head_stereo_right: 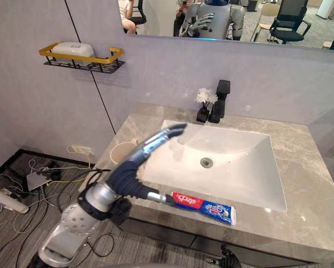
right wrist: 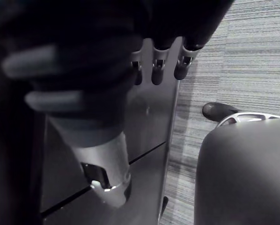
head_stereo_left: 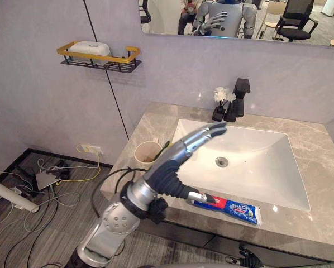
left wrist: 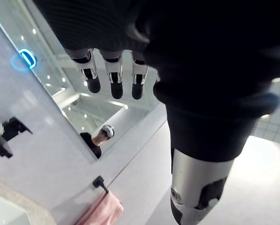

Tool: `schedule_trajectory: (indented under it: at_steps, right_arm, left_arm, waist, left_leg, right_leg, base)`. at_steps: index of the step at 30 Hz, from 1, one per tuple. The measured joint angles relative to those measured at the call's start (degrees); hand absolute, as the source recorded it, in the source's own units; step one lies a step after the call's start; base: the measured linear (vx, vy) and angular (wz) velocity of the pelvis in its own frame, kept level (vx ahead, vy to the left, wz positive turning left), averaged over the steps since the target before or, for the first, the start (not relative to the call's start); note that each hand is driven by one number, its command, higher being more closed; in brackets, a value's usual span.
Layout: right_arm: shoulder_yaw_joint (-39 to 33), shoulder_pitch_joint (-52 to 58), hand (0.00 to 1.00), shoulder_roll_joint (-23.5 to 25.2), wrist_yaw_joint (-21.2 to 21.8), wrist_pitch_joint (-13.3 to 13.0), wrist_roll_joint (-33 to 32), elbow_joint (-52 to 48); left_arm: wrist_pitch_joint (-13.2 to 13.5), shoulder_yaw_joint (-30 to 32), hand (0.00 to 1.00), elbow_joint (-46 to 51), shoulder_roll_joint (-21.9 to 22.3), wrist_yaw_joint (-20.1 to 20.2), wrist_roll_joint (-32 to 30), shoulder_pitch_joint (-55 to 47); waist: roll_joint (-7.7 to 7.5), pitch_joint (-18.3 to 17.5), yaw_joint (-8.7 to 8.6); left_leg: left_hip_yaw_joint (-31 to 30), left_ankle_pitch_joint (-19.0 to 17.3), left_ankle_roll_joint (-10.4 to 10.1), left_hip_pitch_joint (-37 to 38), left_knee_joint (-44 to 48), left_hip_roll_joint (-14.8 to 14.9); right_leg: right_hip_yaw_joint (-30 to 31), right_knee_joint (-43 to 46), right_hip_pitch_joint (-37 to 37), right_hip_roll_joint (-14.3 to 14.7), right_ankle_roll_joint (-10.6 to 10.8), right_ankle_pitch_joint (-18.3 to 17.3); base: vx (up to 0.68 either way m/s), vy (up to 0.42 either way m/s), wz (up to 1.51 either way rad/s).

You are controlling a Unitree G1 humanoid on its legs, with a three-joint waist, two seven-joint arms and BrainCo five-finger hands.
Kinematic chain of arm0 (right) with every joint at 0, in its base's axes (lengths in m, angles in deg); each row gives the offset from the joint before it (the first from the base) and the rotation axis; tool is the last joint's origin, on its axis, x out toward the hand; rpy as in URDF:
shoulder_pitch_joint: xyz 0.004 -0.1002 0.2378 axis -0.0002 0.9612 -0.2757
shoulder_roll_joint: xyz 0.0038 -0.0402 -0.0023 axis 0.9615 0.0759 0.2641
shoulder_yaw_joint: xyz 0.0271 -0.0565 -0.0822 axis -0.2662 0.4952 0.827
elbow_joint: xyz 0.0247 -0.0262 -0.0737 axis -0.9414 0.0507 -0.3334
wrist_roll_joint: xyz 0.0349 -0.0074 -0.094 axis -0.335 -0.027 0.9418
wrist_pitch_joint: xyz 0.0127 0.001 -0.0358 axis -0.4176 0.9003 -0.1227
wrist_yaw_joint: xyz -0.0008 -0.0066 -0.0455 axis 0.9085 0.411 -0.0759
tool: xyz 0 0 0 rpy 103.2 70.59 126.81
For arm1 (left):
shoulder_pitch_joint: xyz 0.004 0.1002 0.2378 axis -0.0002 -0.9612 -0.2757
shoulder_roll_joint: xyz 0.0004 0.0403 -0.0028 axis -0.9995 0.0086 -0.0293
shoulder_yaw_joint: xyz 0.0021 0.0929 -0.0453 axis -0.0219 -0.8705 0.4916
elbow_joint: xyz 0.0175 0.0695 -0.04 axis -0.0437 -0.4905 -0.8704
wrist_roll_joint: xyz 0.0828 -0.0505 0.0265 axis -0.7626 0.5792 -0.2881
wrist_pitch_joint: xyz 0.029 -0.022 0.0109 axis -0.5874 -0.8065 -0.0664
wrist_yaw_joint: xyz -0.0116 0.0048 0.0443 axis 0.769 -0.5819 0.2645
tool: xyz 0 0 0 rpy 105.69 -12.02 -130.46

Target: Organize washtable

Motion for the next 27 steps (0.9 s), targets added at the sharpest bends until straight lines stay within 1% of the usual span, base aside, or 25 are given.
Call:
schedule_trajectory:
  at_steps: [1, 4, 6, 7, 10, 15, 19, 21, 22, 23, 25, 27]
  right_arm:
    - [0.00, -0.10, 0.00, 0.02, 0.00, 0.00, 0.00, -0.21]
    - [-0.02, -0.52, 0.00, 0.02, -0.04, 0.00, 0.00, -0.24]
    - [-0.03, -0.61, 0.00, 0.00, -0.09, -0.01, 0.00, -0.35]
    - [-0.03, -0.61, 0.00, 0.01, -0.10, -0.01, 0.00, -0.53]
    - [-0.07, -0.50, 0.00, 0.01, -0.18, 0.01, 0.01, -1.45]
    - [-0.13, -0.48, 0.00, -0.07, -0.40, 0.14, 0.03, -1.65]
    - [-0.12, -0.59, 0.00, 0.12, -0.39, 0.14, 0.10, -2.03]
    - [-0.13, -0.59, 0.00, 0.14, -0.41, 0.13, 0.11, -2.18]
    - [-0.13, -0.59, 0.00, 0.14, -0.42, 0.13, 0.12, -2.23]
    - [-0.13, -0.61, 0.00, 0.14, -0.43, 0.13, 0.12, -2.27]
    - [-0.14, -1.01, 0.00, 0.16, -0.42, 0.13, 0.12, -2.36]
    - [-0.14, -1.46, 0.00, 0.20, -0.44, 0.13, 0.14, -2.39]
  left_arm:
    - [-0.24, -1.17, 0.00, -2.09, 0.58, 0.17, -0.99, 0.04]
    - [-0.89, -3.05, 0.00, -7.68, 1.47, 0.22, -1.91, 0.63]
    - [-1.22, -3.90, 0.00, -10.75, 1.55, 0.30, -3.36, 0.81]
    - [-1.25, -4.19, 0.00, -12.57, 1.48, 0.32, -3.88, 0.80]
    - [-1.66, -4.60, 0.00, -16.44, 1.53, 0.64, -6.21, 0.85]
    - [-1.75, -5.75, 0.00, -20.21, 2.06, 1.34, -8.83, 1.03]
    - [-1.83, -5.91, 0.00, -23.88, 2.55, 1.22, -12.75, 1.04]
    - [-1.89, -5.91, 0.00, -25.09, 2.56, 1.04, -13.34, 1.03]
    - [-1.97, -5.90, 0.00, -25.74, 2.56, 0.89, -14.43, 1.03]
    - [-2.03, -5.89, 0.00, -26.04, 2.55, 0.81, -14.58, 1.01]
    - [-2.15, -5.70, 0.00, -26.44, 2.59, -0.14, -15.08, 0.95]
    - [-2.15, -5.09, 0.00, -26.96, 2.77, -0.37, -15.86, 0.97]
  waist:
    - [-0.03, 0.02, -0.54]
    - [0.04, 0.08, -0.73]
    - [0.04, 0.08, -1.09]
    - [0.05, 0.09, -1.80]
    - [0.19, 0.29, -2.20]
    - [0.10, 0.59, -2.29]
    - [-0.46, 1.12, -2.37]
    - [-0.58, 1.23, -2.49]
    - [-0.51, 1.28, -2.68]
    - [-0.48, 1.30, -2.78]
    - [-0.43, 1.70, -3.57]
    - [-0.33, 2.15, -3.87]
  left_leg:
    - [0.06, 0.00, 0.00, 0.00, 0.00, 0.01]
    - [0.79, 0.01, 0.00, 0.76, -0.63, 0.11]
    - [1.04, 0.04, -0.01, 1.08, -1.13, 0.10]
    - [1.06, 0.08, 0.05, 1.01, -1.28, 0.02]
    - [1.26, 0.48, 0.13, 1.46, -2.07, -0.03]
    - [1.29, 0.48, 0.14, 2.04, -2.40, -0.06]
    - [1.29, 0.52, 0.19, 2.20, -2.60, -0.15]
    - [1.34, 0.60, 0.30, 2.39, -2.86, -0.19]
    - [1.41, 0.61, 0.31, 2.50, -2.98, -0.20]
    - [1.42, 0.61, 0.31, 2.53, -3.01, -0.21]
    - [1.41, 0.61, 0.31, 2.64, -3.06, -0.22]
    - [1.48, 0.61, 0.31, 2.89, -3.13, -0.19]
  right_leg:
    - [0.04, 0.00, -0.02, 0.00, 0.00, 0.00]
    - [0.86, -0.18, 0.00, 0.13, -0.01, 0.12]
    - [1.19, -0.47, 0.08, 0.16, 0.05, 0.25]
    - [1.19, -1.09, 0.17, 0.16, 0.06, 0.51]
    - [1.33, -1.43, 0.14, 0.16, 0.20, 0.65]
    - [1.23, -1.46, 0.14, 0.15, 0.21, 0.64]
    - [1.21, -1.48, 0.22, 0.06, 0.22, 0.65]
    - [1.23, -1.48, 0.25, 0.03, 0.23, 0.66]
    - [1.26, -1.49, 0.29, 0.01, 0.23, 0.66]
    - [1.25, -1.50, 0.31, 0.00, 0.24, 0.66]
    - [1.24, -1.51, 0.41, 0.00, 0.24, 0.66]
    - [1.26, -1.52, 0.62, 0.03, 0.24, 0.66]
  base:
    - [0.00, 0.000, 0.00]
    - [-0.01, 0.006, -0.14]
    - [-0.02, 0.014, -0.12]
    - [0.00, 0.014, -0.04]
    - [0.01, 0.010, -0.03]
    - [0.03, 0.014, -0.01]
    - [0.00, 0.000, 0.00]
    - [0.00, 0.000, 0.00]
    - [0.00, 0.000, 0.00]
    - [0.00, 0.000, 0.00]
    - [0.00, 0.000, 0.00]
    - [-0.02, -0.002, -0.02]
